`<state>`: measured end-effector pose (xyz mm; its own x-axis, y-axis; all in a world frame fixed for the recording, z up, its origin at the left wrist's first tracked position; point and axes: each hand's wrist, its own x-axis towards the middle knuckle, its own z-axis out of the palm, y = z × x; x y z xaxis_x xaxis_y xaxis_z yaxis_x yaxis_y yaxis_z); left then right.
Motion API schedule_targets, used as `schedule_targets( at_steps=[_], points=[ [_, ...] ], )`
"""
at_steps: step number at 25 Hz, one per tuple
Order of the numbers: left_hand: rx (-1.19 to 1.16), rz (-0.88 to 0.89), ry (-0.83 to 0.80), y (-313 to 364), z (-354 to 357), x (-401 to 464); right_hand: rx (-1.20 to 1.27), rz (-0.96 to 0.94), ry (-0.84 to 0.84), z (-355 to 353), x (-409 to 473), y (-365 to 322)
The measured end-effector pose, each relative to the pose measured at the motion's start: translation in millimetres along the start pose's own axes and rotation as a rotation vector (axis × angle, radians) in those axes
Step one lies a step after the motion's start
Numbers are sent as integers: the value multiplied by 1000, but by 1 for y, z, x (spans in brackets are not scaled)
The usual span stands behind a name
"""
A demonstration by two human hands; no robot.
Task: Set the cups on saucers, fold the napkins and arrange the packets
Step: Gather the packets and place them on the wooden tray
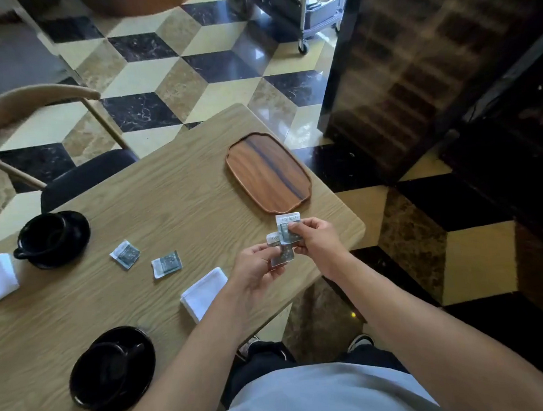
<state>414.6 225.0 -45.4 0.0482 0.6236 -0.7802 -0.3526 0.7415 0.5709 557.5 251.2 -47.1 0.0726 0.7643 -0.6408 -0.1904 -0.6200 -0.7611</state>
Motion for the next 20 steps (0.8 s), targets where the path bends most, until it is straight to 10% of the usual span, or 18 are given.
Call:
schedule_targets(
  at_steps=[12,20],
  points=[
    [-15,111,74,-45,244,24,-23,-34,35,-273,24,-80],
    [142,251,95,23,350,96,-126,-124,75,-336,107,-176]
  ],
)
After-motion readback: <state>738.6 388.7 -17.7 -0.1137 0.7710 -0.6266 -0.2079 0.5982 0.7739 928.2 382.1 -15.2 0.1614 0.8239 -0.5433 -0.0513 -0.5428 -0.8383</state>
